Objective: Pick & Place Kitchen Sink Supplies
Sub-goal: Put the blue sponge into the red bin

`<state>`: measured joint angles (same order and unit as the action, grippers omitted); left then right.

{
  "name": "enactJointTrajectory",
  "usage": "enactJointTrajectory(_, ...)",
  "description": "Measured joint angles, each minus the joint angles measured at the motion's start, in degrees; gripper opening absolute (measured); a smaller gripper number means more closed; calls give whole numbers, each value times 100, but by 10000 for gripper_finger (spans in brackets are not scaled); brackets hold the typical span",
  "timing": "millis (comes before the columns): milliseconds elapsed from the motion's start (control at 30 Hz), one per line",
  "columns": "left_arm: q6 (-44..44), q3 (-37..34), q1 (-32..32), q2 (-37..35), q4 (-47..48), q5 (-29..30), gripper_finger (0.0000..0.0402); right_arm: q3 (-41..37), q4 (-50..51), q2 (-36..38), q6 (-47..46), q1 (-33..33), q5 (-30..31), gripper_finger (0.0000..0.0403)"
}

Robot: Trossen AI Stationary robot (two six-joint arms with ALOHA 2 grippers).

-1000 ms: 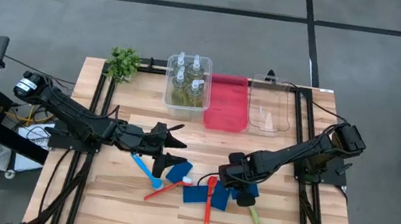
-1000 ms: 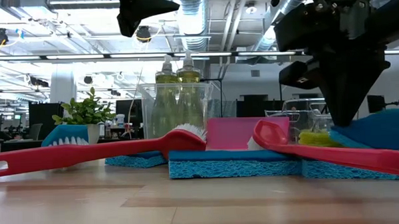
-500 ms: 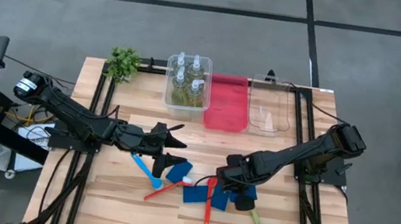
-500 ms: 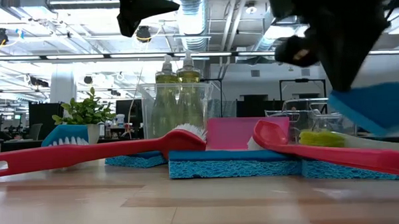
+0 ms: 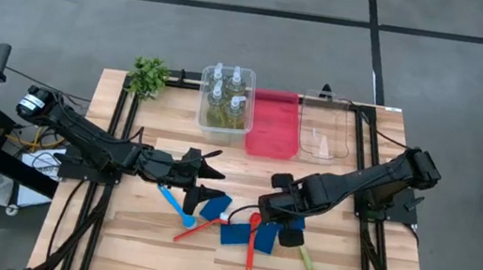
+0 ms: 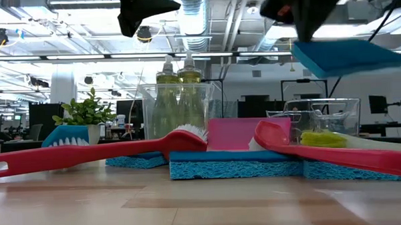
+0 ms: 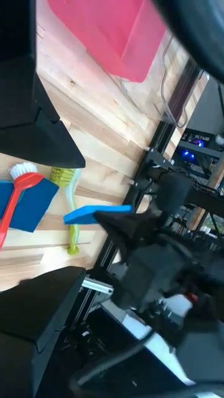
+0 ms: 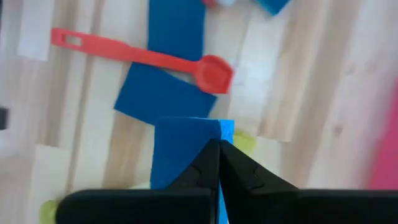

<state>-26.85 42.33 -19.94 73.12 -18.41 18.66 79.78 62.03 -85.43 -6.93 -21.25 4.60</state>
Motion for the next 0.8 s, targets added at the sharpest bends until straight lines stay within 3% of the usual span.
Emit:
enactJointTrajectory(367, 3, -4, 9, -292, 37, -40, 273, 906, 994, 0, 642, 640, 477, 0)
enactJointTrajectory(500, 482, -4, 114, -685, 39, -8, 273, 1092, 1160, 1, 1125, 1136, 491, 0)
enactJointTrajectory(800, 1485, -4, 481, -1462, 36, 1052, 273, 1189, 1106, 4, 2938, 2566, 472, 0)
